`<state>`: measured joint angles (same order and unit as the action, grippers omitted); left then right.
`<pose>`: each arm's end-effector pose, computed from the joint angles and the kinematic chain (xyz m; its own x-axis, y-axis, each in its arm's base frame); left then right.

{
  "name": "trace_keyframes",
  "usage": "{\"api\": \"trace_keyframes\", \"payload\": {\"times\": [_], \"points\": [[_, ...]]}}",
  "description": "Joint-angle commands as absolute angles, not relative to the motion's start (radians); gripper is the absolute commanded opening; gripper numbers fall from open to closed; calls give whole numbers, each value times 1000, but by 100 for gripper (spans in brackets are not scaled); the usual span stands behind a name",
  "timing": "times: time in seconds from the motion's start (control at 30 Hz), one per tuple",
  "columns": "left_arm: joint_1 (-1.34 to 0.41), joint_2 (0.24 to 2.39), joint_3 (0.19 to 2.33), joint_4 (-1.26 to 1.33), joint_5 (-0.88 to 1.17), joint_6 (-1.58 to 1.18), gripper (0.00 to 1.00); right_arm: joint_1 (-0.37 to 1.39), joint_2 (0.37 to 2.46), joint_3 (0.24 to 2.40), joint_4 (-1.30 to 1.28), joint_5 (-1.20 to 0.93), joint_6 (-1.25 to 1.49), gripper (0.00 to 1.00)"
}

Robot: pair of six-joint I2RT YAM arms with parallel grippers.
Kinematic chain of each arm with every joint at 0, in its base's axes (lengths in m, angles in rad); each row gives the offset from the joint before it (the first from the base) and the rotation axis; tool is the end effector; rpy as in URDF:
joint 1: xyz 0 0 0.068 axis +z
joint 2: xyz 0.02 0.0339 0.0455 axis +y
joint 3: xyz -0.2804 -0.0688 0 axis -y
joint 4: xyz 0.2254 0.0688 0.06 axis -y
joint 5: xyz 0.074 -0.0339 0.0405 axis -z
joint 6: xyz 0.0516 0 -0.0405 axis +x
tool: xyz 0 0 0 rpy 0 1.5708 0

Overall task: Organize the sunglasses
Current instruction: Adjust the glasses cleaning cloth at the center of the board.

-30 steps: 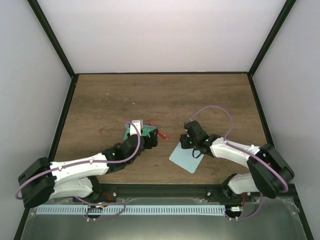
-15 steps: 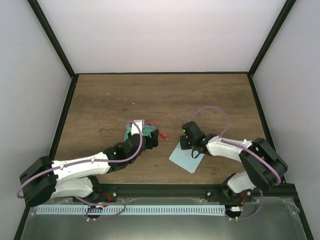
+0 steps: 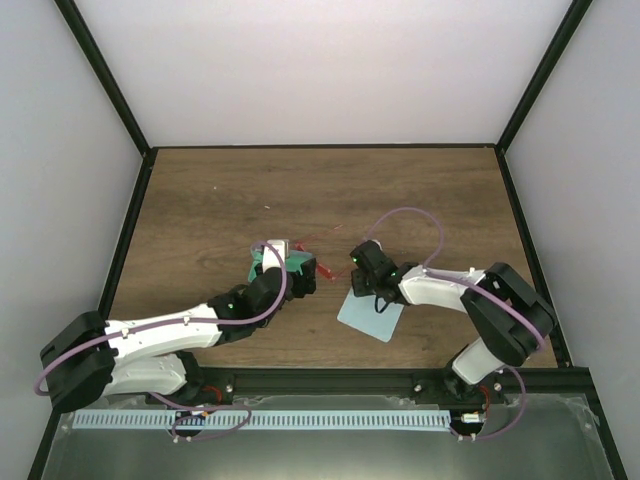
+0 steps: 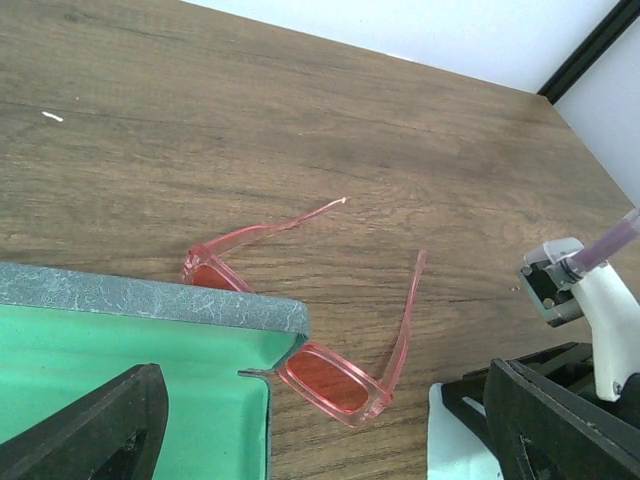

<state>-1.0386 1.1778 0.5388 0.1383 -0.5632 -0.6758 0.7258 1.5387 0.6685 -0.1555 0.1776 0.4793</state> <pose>0.1417 -0.1864 0.2298 -0.4971 -0.1981 -0.8447 0.2307 0.9084 -0.3488 0.2057 0.1703 0.1534 -0.8372 -0.1360 -0.5297 -0.2239 0.9689 0.1051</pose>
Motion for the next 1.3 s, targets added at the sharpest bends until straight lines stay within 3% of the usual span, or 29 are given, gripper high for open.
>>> {"api": "trace_keyframes", "payload": {"times": [0.0,0.23,0.7,0.93,1.27], "points": [[-1039,1180,568,129,-582,-666,89,735,1574,698,-207,228,490,20],[-1039,1188,571,129,-573,-666,89,730,1575,709,-237,304,533,1],[-1039,1175,573,117,-562,-674,89,525,1450,615,-180,178,586,1],[-1039,1168,570,119,-568,-672,89,526,1210,517,-48,80,523,1],[-1039,1200,579,126,-554,-666,89,539,1399,564,-19,-93,483,1]]}}
